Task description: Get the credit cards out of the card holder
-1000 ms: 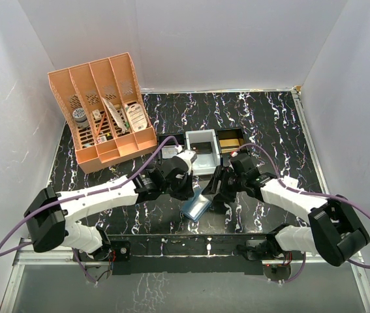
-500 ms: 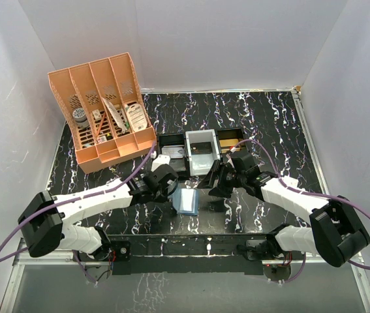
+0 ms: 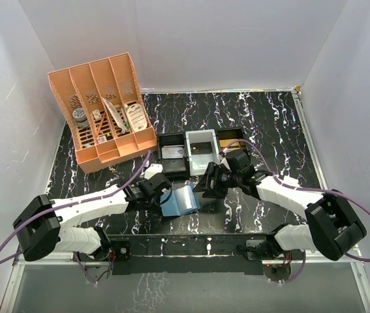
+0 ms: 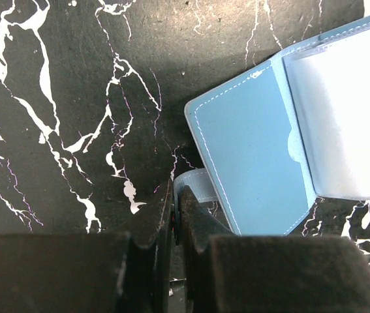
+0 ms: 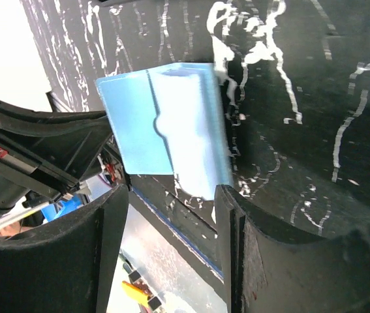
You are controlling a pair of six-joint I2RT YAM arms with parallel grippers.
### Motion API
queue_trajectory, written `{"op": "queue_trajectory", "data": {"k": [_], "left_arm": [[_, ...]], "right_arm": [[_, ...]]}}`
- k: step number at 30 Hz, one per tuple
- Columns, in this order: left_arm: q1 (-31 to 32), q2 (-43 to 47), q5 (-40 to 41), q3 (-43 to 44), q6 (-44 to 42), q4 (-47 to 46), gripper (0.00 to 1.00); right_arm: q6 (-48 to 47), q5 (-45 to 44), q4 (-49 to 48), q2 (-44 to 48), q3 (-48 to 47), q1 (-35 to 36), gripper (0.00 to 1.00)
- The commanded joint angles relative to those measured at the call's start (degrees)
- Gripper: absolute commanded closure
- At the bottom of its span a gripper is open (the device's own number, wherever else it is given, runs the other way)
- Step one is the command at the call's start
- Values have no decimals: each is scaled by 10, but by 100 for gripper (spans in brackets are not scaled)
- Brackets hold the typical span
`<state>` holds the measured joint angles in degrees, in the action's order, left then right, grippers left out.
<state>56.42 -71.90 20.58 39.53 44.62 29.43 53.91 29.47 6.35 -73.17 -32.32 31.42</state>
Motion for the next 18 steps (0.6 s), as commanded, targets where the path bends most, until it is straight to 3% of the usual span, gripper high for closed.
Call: {"op": "queue_trajectory", "data": {"k": [1,11,18], "left_arm": [[0,27,6,11,-16,-8,100],[0,9,-2,16,-31,-8,100],[0,3,-11,21,-43,-17,100]], "right_arm": [[-16,-4,-7,0,-58,21,47],[-17,-9,-17,-66,-86,65,50],[-48,-27,35,-133,-131,88,51]]}}
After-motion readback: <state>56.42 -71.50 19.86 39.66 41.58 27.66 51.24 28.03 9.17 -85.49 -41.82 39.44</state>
